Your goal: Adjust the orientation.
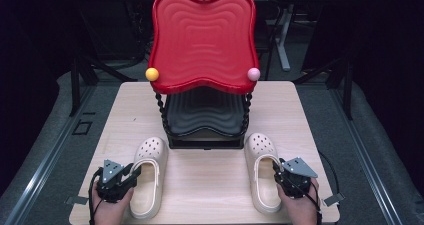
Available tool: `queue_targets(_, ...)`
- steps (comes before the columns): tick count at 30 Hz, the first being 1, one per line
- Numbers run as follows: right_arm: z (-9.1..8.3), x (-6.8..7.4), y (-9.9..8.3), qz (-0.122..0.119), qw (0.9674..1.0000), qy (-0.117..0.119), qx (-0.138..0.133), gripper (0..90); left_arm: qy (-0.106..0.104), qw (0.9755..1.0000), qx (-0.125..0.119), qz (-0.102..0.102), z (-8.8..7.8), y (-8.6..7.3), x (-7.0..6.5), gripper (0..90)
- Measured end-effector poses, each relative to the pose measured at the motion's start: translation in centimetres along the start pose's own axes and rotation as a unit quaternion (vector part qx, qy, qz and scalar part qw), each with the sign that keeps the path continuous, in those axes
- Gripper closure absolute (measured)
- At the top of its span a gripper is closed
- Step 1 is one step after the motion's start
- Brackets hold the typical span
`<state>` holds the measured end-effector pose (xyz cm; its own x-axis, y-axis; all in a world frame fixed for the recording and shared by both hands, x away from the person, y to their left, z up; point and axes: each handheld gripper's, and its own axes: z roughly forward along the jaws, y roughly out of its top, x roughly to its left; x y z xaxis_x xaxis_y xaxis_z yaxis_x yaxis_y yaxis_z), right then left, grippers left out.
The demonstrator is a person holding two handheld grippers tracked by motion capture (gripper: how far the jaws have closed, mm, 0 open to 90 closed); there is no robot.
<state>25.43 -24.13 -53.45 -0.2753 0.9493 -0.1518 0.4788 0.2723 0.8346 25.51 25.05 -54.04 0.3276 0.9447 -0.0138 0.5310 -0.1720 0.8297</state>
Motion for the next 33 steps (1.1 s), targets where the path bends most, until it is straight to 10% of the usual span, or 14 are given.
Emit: queue_targets(33,-0.24,-0.15,0.28,0.027,0.9993,0.022,0.013,73.8,0.013,0.9998,0.007,0.014,-0.02,0.37,0.1,73.4)
